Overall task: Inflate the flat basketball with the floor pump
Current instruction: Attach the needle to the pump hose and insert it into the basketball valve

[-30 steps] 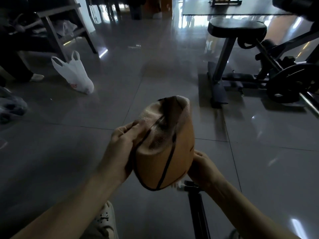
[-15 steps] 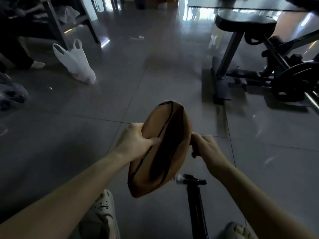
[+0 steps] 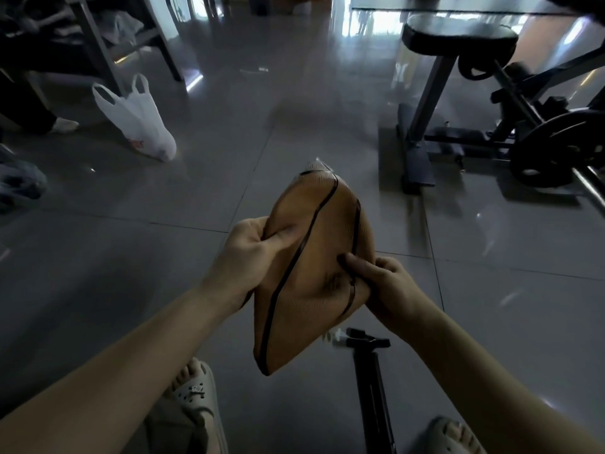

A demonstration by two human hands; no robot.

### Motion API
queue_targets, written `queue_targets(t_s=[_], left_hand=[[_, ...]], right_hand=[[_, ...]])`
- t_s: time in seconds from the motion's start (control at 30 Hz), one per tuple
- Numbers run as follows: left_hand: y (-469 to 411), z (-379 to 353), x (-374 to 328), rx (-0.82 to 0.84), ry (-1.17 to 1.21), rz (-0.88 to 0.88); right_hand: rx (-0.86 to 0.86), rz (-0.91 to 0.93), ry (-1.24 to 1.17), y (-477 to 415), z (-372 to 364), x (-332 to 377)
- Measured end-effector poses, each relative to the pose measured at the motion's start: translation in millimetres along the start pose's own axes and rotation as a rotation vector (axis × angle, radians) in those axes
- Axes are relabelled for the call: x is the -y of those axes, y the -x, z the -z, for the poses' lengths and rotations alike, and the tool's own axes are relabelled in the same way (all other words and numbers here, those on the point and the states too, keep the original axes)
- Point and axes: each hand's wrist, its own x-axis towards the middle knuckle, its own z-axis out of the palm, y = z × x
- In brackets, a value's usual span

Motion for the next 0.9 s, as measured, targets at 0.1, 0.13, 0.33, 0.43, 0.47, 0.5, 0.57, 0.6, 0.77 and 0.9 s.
queue_targets(t_s=[0.1, 0.13, 0.33, 0.43, 0.47, 0.5, 0.57, 0.6, 0.77, 0.9], left_hand=[[1, -1, -9, 0.029, 0.213, 0.06], [0, 0, -10, 0.029, 0.241, 0.083], [2, 22, -3, -0.009, 0.045, 0.122], [2, 20, 7, -0.027, -0.206, 0.105], [2, 18, 10, -0.058, -0.269, 0.1], [2, 16, 14, -0.09, -0.327, 0.091], [0, 15, 19, -0.143, -0.445, 0.065], [-1, 16, 20, -0.166, -0.497, 0.049], [-3, 16, 12, -0.286, -0.704, -0.089], [4, 10, 6, -0.342, -0.778, -0.213]], right_hand=[[0.036, -0.036, -0.091, -2, -11, -14], [0.025, -0.038, -0.094, -4, -17, -20], [-0.022, 0.163, 0.245, -4, -21, -11], [-0.04, 0.185, 0.498, -1, -16, -1], [-0.055, 0.166, 0.558, 0, -13, 0], [-0.087, 0.142, 0.603, 1, -9, 1], [-0.131, 0.115, 0.746, 4, 1, 7], [-0.137, 0.119, 0.85, 9, 4, 10], [0.035, 0.231, 1.045, 29, -5, 11], [0.086, 0.37, 0.964, 27, -13, 5]])
